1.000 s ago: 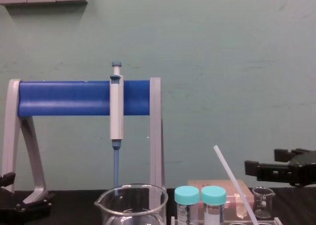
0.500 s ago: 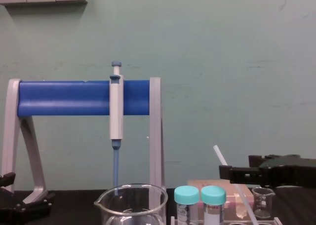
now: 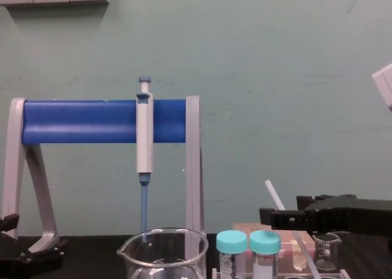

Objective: Pick up the stirring rod with one hand, then place it down.

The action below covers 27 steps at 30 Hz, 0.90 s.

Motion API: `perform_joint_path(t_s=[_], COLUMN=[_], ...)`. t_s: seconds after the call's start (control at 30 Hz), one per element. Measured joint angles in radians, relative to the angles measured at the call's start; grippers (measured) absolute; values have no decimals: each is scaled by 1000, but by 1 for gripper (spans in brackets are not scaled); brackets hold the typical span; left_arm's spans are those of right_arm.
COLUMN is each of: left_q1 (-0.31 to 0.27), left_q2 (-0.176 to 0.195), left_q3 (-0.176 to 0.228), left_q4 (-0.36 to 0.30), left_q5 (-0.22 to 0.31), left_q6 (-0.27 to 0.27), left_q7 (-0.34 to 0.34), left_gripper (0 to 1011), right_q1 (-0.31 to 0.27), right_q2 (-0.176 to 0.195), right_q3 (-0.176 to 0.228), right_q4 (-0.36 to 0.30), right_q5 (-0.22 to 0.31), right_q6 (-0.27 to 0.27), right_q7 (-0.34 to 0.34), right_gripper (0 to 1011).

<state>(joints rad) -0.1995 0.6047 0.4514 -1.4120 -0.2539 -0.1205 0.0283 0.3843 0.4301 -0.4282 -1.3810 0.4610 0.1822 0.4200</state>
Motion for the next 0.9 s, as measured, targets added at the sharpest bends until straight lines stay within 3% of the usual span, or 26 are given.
perform_joint_path(t_s=[0.53,0.67,0.9], left_q1=[0,0,0], left_q2=[0,0,0], left_q3=[0,0,0], left_q4=[0,0,0], left_q5=[0,0,0], left_q6=[0,0,0], left_q7=[0,0,0], left_gripper=[1000,1001,1000], right_q1=[8,8,7], right_q2=[-10,-9,-9], right_q3=[-2,-2,-1], right_q4=[13,12,12], right_q5=[-12,-11,-10], right_q6=[3,3,2], right_q7=[-3,-3,-4], right_gripper=[995,928,716])
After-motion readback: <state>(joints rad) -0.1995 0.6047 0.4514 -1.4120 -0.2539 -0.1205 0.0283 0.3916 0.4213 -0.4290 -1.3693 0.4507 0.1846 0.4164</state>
